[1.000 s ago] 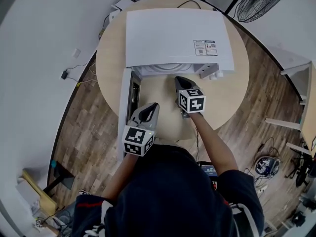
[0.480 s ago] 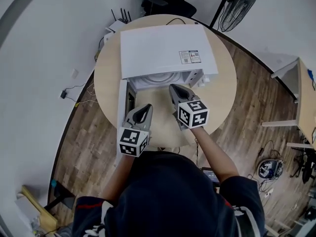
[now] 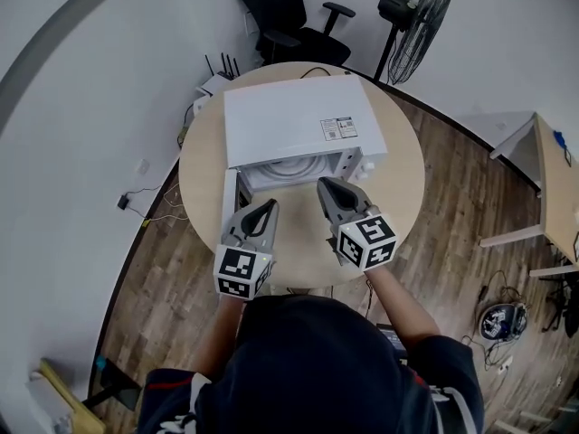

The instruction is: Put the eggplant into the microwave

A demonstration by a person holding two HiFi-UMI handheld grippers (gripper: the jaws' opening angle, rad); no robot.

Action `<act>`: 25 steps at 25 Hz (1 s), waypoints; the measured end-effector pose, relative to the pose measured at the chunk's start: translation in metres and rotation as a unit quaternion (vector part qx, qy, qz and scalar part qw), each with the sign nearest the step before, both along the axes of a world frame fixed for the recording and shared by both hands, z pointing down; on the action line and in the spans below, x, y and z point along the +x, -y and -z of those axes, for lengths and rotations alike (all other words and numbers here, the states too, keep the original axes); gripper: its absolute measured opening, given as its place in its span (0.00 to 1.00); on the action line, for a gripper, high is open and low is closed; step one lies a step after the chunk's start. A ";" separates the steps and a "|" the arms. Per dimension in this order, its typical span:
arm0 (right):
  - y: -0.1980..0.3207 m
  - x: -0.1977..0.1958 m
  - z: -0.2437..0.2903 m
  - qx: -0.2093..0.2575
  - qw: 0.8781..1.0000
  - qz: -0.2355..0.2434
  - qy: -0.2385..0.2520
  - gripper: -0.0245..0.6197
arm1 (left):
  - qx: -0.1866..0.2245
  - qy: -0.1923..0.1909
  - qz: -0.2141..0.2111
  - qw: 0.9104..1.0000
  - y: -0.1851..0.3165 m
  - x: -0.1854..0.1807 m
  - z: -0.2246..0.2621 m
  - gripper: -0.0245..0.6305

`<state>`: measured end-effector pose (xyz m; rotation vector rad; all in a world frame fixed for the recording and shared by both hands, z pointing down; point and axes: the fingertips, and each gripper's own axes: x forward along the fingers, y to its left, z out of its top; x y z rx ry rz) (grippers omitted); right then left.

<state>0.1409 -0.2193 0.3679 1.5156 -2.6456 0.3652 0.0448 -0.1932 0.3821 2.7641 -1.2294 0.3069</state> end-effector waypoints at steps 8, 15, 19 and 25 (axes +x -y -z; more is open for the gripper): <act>-0.024 0.006 0.029 0.038 0.999 -0.007 0.009 0.05 | 0.032 0.008 -0.011 0.999 -0.011 0.002 0.025 0.06; -0.038 0.007 0.038 0.051 0.998 -0.013 0.017 0.05 | 0.044 0.003 -0.005 0.999 -0.017 -0.004 0.038 0.06; -0.043 0.004 0.038 0.052 0.998 -0.011 0.018 0.05 | 0.049 0.005 -0.005 0.999 -0.021 -0.005 0.041 0.06; -0.046 -0.002 0.042 0.052 0.998 -0.009 0.029 0.05 | 0.052 0.005 -0.005 0.999 -0.024 -0.008 0.044 0.06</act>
